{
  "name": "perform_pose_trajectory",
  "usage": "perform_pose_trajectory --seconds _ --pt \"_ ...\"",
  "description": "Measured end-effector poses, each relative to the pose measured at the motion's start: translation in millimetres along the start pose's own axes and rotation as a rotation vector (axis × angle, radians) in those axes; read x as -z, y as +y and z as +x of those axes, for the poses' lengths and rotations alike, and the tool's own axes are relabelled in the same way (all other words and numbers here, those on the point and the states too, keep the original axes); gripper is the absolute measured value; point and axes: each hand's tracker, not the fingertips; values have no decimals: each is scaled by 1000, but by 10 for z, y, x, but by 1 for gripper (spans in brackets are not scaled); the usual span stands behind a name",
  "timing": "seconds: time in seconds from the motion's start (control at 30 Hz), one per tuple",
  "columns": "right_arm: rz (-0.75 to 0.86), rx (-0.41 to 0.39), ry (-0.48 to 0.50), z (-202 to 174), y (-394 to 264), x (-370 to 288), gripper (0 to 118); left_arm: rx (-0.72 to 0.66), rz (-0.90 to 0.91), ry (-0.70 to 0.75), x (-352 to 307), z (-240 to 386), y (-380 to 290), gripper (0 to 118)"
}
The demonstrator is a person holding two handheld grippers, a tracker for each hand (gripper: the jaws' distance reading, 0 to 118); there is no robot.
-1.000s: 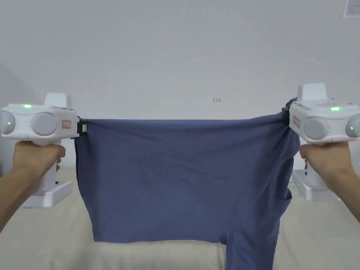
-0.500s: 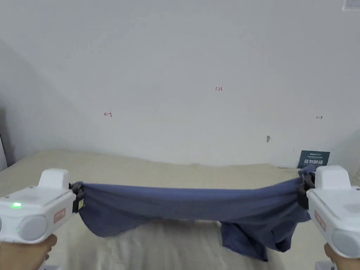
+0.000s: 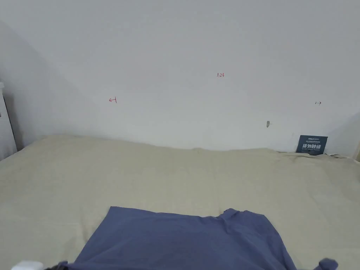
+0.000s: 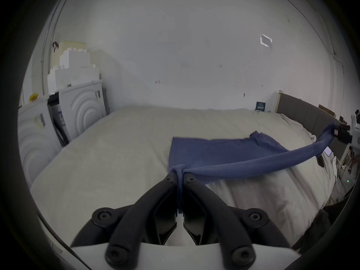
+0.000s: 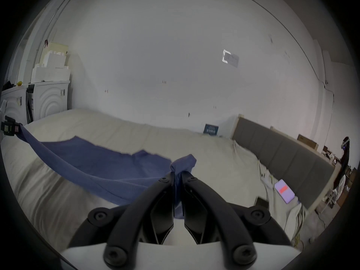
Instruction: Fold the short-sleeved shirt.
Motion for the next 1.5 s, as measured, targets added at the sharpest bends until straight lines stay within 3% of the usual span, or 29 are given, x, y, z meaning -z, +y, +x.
perform_pose_trajectory --seconds 0.17,0.27,0.37,0.8,0.83,0.9,0.97,1.0,1.07,1.2,1.33,1.43,1.5 --pt "-98 18 -34 -126 -593 -214 5 1 -113 10 -203 87 -643 0" --pt "-192 76 -30 -156 -908 -227 5 36 -191 16 -189 123 -940 0" --pt "-250 69 -35 -188 -1179 -179 5 21 -217 -1 -190 166 -1138 0" --pt "-383 62 -1 -236 -1536 -38 5 -2 -295 -7 -122 212 -1202 3" --pt "-384 64 7 -227 -1514 -48 6 -10 -294 -13 -149 204 -1181 5" --pt "-376 38 10 -224 -1436 -105 20 -13 -299 -18 -228 200 -1116 20" --pt "-342 17 13 -203 -1322 -194 54 -8 -281 -14 -296 120 -1102 42" --pt "-305 28 24 -185 -1251 -242 63 -7 -248 -12 -351 85 -1075 54" --pt "-238 52 32 -189 -1105 -316 65 4 -177 -4 -464 77 -973 65" --pt "-112 136 66 -241 -821 -346 65 -9 -32 24 -606 113 -766 66" --pt "-37 168 80 -400 -595 -250 60 -49 63 17 -546 162 -629 62" --pt "-5 173 85 -532 -512 -176 12 -56 75 12 -477 304 -544 26" --pt "13 167 78 -610 -487 -155 3 -60 82 13 -414 376 -543 12"
